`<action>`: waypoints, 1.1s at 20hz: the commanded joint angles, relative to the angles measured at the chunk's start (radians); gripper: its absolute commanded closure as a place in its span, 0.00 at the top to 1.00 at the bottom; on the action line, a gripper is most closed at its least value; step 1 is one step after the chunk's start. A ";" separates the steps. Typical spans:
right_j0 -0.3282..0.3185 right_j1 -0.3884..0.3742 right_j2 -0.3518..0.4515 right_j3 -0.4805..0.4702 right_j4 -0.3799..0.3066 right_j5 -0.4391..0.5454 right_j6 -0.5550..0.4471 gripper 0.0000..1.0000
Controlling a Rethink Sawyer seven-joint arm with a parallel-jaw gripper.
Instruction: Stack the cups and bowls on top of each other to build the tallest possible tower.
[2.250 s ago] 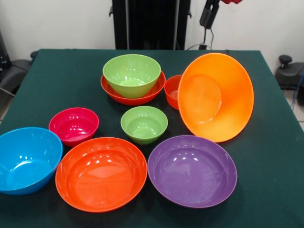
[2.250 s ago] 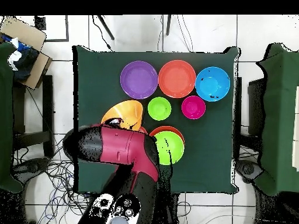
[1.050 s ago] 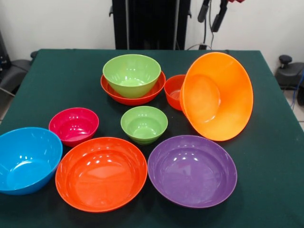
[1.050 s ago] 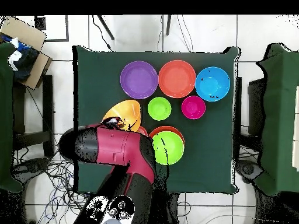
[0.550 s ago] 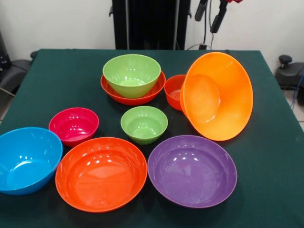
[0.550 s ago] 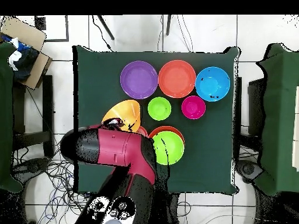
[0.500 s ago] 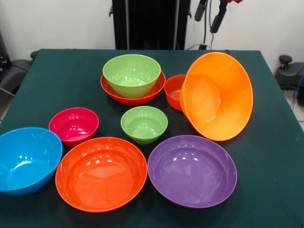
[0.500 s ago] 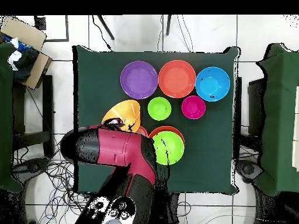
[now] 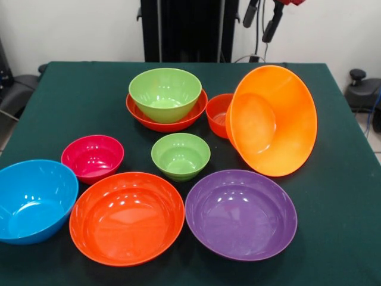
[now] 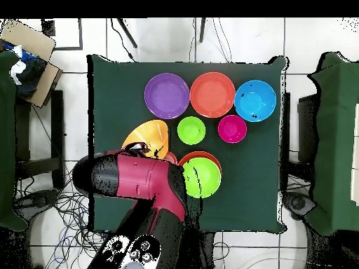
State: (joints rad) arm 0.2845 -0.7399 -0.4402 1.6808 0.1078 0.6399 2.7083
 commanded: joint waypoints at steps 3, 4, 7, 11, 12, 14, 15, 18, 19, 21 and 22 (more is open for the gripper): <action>0.062 0.175 0.013 -0.159 0.031 0.101 0.215 1.00; 0.067 0.186 0.005 -0.177 0.039 0.109 0.223 1.00; 0.079 0.222 -0.014 -0.220 0.062 0.123 0.244 1.00; 0.090 0.248 -0.035 -0.232 0.082 0.116 0.239 1.00; 0.088 0.248 -0.034 -0.227 0.088 0.110 0.233 1.00; 0.090 0.248 -0.037 -0.219 0.098 0.104 0.225 1.00; 0.092 0.248 -0.040 -0.215 0.102 0.101 0.221 1.00; 0.096 0.250 -0.048 -0.202 0.113 0.089 0.207 1.00; 0.097 0.251 -0.049 -0.196 0.114 0.081 0.203 1.00; 0.098 0.254 -0.051 -0.185 0.119 0.065 0.196 1.00; 0.098 0.256 -0.052 -0.181 0.122 0.057 0.193 1.00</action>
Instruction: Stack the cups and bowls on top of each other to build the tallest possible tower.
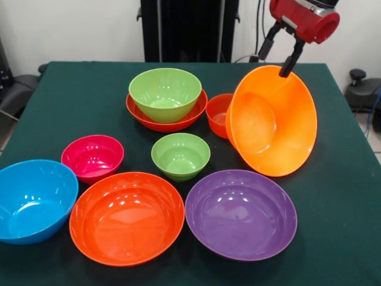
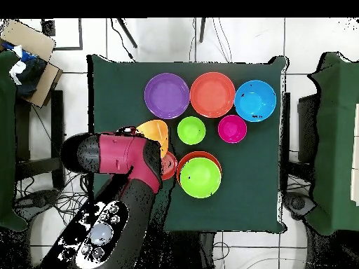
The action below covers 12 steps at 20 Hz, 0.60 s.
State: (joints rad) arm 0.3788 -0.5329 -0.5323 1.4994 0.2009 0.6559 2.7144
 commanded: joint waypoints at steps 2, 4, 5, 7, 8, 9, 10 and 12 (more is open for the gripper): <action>0.006 0.048 0.037 0.004 0.033 0.040 0.183 1.00; 0.005 0.049 0.036 0.007 0.035 0.037 0.175 1.00; 0.006 0.051 0.033 0.008 0.036 0.035 0.174 1.00; 0.007 0.052 0.031 0.017 0.037 0.025 0.168 1.00; 0.007 0.053 0.029 0.021 0.037 0.021 0.165 1.00; 0.009 0.056 0.026 0.022 0.036 0.019 0.162 1.00; 0.010 0.060 0.023 0.020 0.035 0.017 0.161 1.00; 0.013 0.078 0.017 0.012 0.037 0.009 0.168 1.00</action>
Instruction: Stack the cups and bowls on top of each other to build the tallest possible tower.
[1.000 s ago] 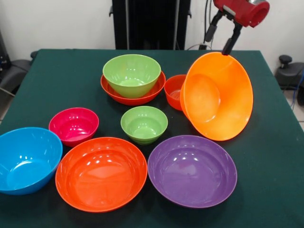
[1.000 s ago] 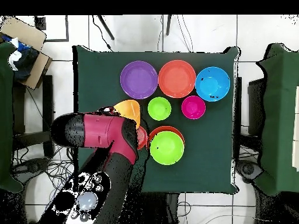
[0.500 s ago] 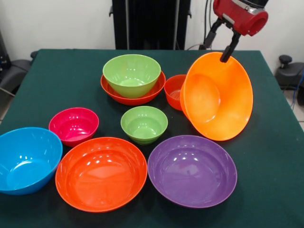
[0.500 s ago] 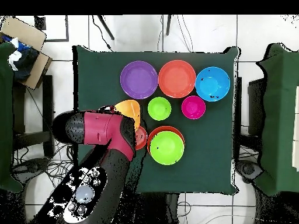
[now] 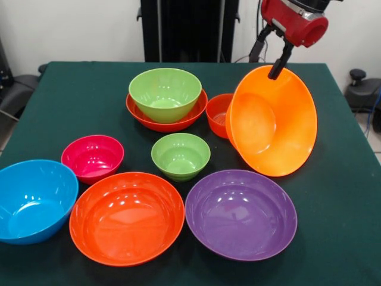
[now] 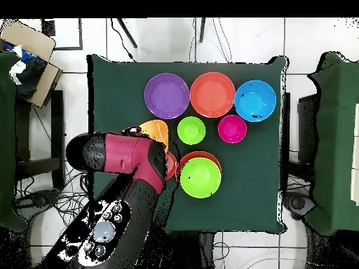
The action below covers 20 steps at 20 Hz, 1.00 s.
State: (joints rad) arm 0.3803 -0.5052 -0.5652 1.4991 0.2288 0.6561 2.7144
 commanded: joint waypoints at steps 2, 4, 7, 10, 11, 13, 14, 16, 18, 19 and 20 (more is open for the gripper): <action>0.018 0.073 0.037 -0.007 0.009 0.008 0.182 1.00; 0.022 0.091 0.031 -0.021 0.015 0.006 0.193 1.00; 0.031 0.118 0.017 -0.042 0.026 0.008 0.209 1.00; 0.035 0.129 0.009 -0.053 0.038 0.011 0.212 1.00; 0.036 0.134 0.007 -0.057 0.042 0.011 0.213 1.00; 0.036 0.144 0.003 -0.067 0.052 0.012 0.215 1.00; 0.037 0.150 0.000 -0.073 0.054 0.012 0.216 1.00; 0.035 0.157 -0.001 -0.081 0.060 0.010 0.212 1.00; 0.036 0.165 -0.008 -0.094 0.062 0.016 0.208 1.00; 0.037 0.171 -0.010 -0.100 0.066 0.016 0.208 1.00; 0.040 0.177 -0.014 -0.105 0.068 0.015 0.208 1.00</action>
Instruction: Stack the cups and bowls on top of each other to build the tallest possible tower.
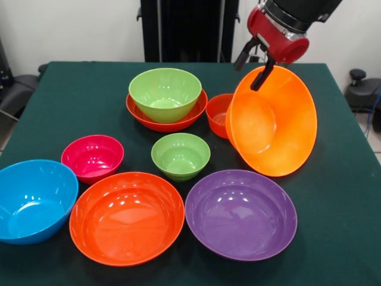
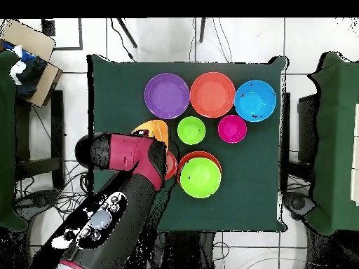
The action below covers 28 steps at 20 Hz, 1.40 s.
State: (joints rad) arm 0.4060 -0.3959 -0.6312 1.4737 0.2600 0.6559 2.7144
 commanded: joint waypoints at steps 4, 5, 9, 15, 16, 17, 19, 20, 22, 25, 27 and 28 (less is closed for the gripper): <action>0.019 0.079 0.042 -0.091 0.047 0.021 0.202 1.00; 0.018 0.079 0.043 -0.092 0.049 0.021 0.199 1.00; 0.016 0.077 0.043 -0.089 0.053 0.020 0.183 1.00; 0.021 0.058 0.047 -0.035 0.050 -0.021 0.167 1.00; 0.022 0.057 0.047 -0.029 0.048 -0.025 0.165 1.00; 0.022 0.054 0.047 -0.025 0.047 -0.025 0.162 1.00; 0.021 0.052 0.050 -0.014 0.043 -0.036 0.156 1.00; 0.020 0.051 0.051 -0.009 0.041 -0.045 0.152 1.00; 0.017 0.052 0.054 0.000 0.036 -0.061 0.145 1.00; 0.015 0.057 0.056 0.002 0.033 -0.075 0.142 1.00; 0.013 0.061 0.059 0.003 0.033 -0.086 0.141 1.00; 0.014 0.065 0.059 0.003 0.033 -0.092 0.143 1.00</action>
State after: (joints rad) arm 0.4136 -0.3545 -0.6655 1.4374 0.2903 0.6410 2.7144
